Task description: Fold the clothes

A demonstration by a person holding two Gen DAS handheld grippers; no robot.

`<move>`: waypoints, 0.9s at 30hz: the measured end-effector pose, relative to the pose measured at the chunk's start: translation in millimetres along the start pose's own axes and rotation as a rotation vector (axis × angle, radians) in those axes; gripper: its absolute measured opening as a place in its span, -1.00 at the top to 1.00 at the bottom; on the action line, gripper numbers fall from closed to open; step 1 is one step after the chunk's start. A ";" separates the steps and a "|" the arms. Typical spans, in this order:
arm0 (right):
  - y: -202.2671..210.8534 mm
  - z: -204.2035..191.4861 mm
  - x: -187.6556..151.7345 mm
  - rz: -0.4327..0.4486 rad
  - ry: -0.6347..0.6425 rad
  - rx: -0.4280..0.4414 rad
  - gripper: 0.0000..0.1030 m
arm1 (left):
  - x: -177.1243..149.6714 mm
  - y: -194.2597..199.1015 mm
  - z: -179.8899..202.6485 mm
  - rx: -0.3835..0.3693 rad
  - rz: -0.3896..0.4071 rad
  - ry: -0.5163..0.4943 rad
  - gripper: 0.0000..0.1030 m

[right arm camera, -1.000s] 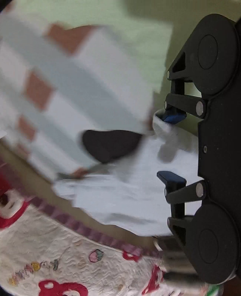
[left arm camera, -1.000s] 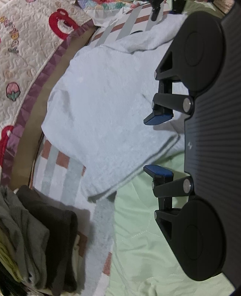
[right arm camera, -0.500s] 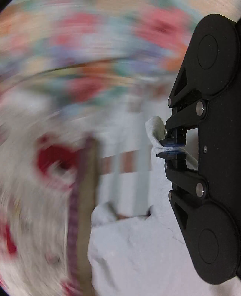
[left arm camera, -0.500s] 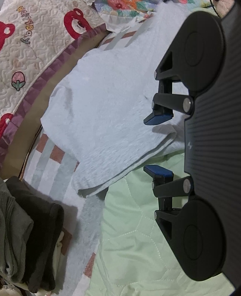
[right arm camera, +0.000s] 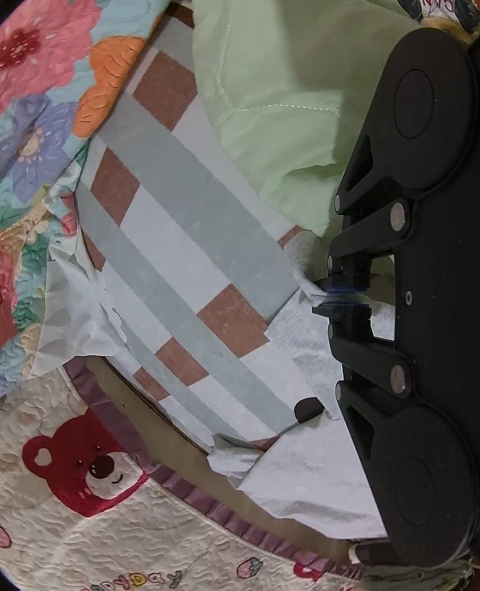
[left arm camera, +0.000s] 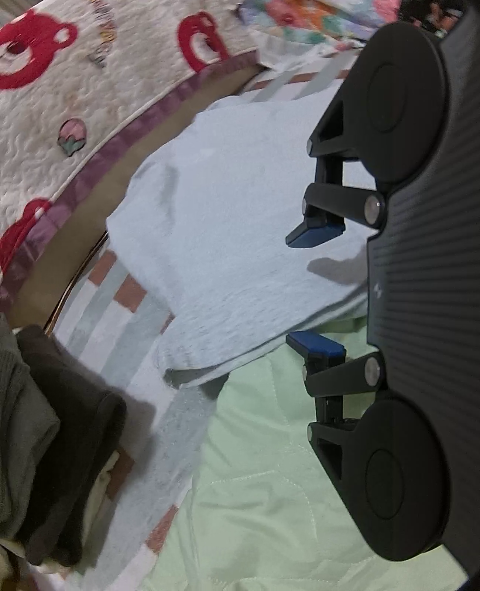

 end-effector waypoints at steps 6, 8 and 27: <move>-3.7 0.2 0.7 -0.008 0.002 0.011 0.86 | -1.7 -2.3 4.3 0.003 0.001 -0.054 0.77; -0.7 0.3 1.8 -0.002 -0.007 0.030 0.85 | 3.5 10.2 -2.6 -0.026 0.037 -0.006 0.82; 9.8 -6.2 4.9 0.036 0.014 0.077 0.86 | 45.6 87.2 -69.3 0.250 0.306 -0.130 0.92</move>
Point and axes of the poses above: each gripper's, at about its wrist camera, not at the fingertips, and y roughly against the way its jaws point, z to its right, x to its top, the point moved 6 cm from there along -y, roughly the way its jaws point, and after that the axes turned 1 degree about -z, right-handed, at the moved point
